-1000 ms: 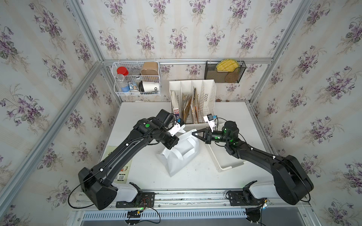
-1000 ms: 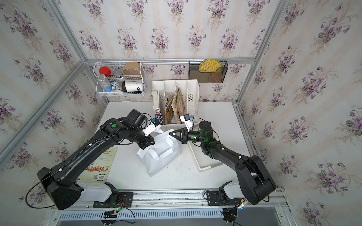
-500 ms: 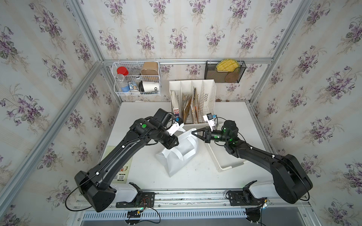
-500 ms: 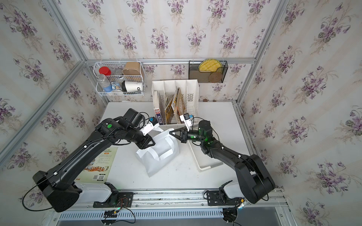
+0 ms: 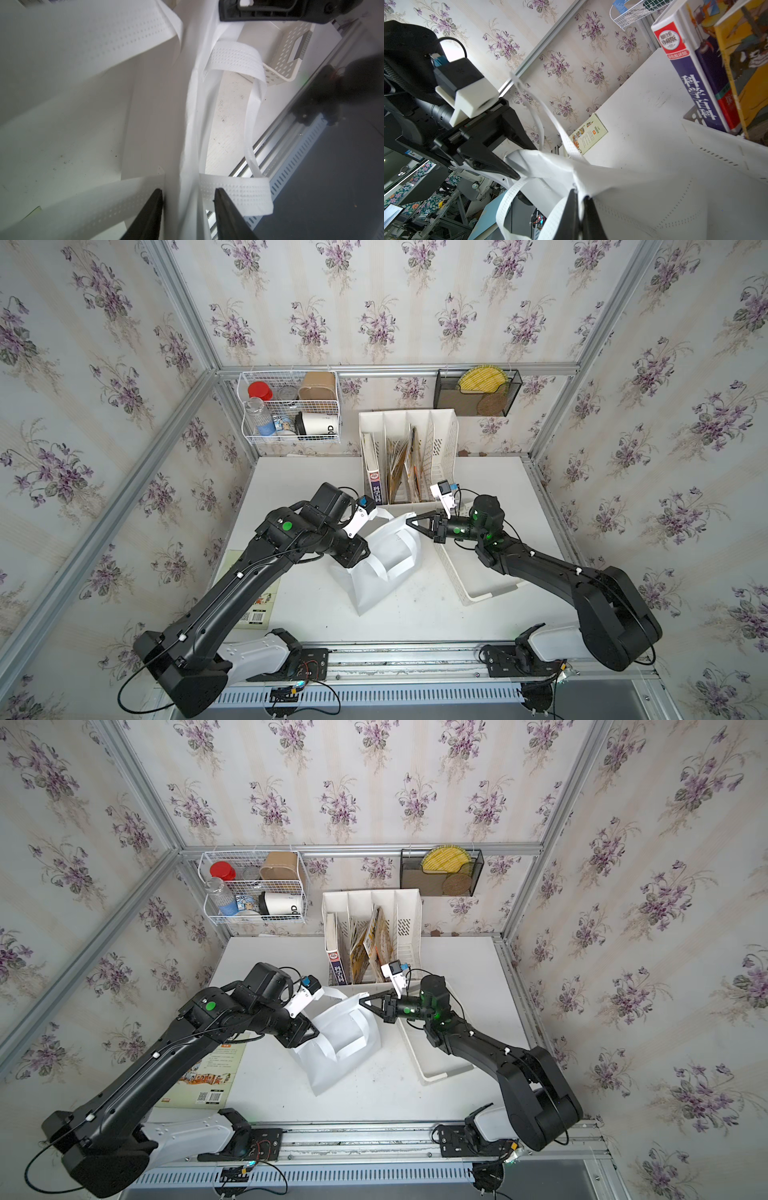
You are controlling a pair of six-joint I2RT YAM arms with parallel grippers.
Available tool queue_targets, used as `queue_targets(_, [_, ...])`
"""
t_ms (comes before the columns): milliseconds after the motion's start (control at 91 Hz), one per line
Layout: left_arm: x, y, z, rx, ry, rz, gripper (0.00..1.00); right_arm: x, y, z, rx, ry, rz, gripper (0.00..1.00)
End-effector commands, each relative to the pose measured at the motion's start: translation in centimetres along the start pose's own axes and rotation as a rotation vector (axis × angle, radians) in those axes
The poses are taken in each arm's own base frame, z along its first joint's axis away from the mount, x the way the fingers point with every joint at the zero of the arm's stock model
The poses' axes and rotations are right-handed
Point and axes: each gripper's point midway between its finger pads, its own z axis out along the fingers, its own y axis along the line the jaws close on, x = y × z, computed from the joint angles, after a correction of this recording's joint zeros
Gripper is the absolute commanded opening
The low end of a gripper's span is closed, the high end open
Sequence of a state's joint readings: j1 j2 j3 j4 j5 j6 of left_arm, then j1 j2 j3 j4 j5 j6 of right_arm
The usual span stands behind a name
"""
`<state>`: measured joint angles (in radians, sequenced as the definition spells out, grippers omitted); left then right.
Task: Place the ice pack in the delivery bag
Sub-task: Seal the adhesive seal in the delivery bag.
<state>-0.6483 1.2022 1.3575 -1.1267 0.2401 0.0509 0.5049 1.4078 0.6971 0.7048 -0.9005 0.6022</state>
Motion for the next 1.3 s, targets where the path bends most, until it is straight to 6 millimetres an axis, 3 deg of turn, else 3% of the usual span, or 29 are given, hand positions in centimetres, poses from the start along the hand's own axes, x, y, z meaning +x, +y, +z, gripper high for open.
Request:
queue_targets(0, [0.2,0.6,0.2,-0.034,0.009,-0.008,0.39,-0.7,0.2,0.0,0.002,-0.019,-0.008,0.00])
queue_targets(187, [0.4,0.1,0.6,0.001,0.026,-0.015,0.00,-1.0,0.4,0.1,0.001,-0.022,-0.011,0.00])
queue_targets(560, [0.5,-0.3,-0.3,0.014,0.014,-0.032,0.00,-1.2,0.4,0.1,0.003,-0.021,-0.014,0.00])
queue_targets(659, [0.8,-0.4,-0.6,0.012,0.005,-0.045,0.20,-1.1,0.4,0.1,0.003,-0.019,-0.014,0.00])
queue_targets(747, [1.2,-0.3,-0.8,0.005,-0.004,-0.062,0.31,-1.1,0.3,0.1,0.005,-0.019,-0.015,0.00])
queue_targets(1022, [2.9,-0.5,-0.5,0.019,0.016,-0.100,0.38,-1.0,0.4,0.1,0.002,-0.018,-0.013,0.00])
queue_targets(1132, [3.2,-0.5,-0.3,0.024,0.031,-0.106,0.30,-1.1,0.4,0.1,0.002,-0.018,-0.013,0.00])
queue_targets(1286, [3.5,-0.4,-0.3,0.020,0.042,-0.108,0.00,-1.1,0.4,0.1,0.000,-0.020,-0.014,0.00])
